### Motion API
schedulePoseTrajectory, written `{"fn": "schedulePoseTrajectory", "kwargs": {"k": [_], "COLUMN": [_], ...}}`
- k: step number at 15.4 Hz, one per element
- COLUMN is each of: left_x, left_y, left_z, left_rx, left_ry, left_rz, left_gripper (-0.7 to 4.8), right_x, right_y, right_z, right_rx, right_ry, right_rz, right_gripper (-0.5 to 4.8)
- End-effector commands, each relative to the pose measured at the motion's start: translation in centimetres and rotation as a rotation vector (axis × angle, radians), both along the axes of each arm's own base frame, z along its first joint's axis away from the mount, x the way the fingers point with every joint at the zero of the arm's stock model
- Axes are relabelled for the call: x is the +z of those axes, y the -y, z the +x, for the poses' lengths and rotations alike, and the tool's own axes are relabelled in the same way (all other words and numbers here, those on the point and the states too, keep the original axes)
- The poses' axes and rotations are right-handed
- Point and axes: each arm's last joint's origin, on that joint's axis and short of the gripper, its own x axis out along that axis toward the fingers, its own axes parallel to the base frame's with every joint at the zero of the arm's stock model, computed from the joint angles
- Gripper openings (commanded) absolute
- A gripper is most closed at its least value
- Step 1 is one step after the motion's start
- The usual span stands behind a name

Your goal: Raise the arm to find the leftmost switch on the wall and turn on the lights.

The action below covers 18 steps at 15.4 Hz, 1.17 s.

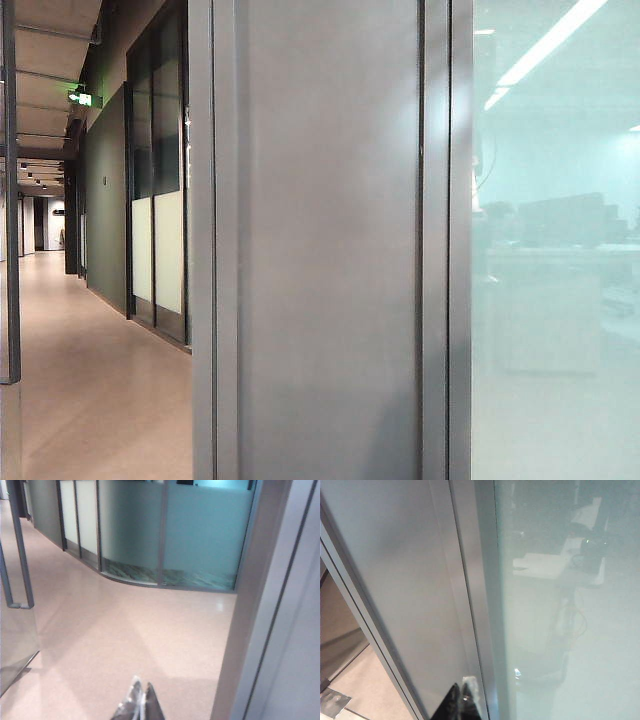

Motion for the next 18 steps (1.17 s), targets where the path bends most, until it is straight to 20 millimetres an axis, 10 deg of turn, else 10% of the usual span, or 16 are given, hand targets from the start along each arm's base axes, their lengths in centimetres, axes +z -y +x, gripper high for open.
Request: {"fn": "schedulePoseTrajectory", "kwargs": {"k": [1,18], "left_x": [-0.78,-0.77], "left_y": [-0.10,-0.07], "left_z": [0.18,0.18], "left_rx": [0.022,0.027], "left_ry": [-0.010,-0.009], "left_rz": [-0.019,-0.019], "left_gripper": [-0.05,-0.05], "right_x": [0.23,0.23], "right_y": [0.01,0.01], "right_z": [-0.07,-0.07], "right_rx": [0.000,0.000], "right_ry": [0.015,0.015], "right_rz": [0.002,0.002], "right_gripper": [-0.01,-0.01]}}
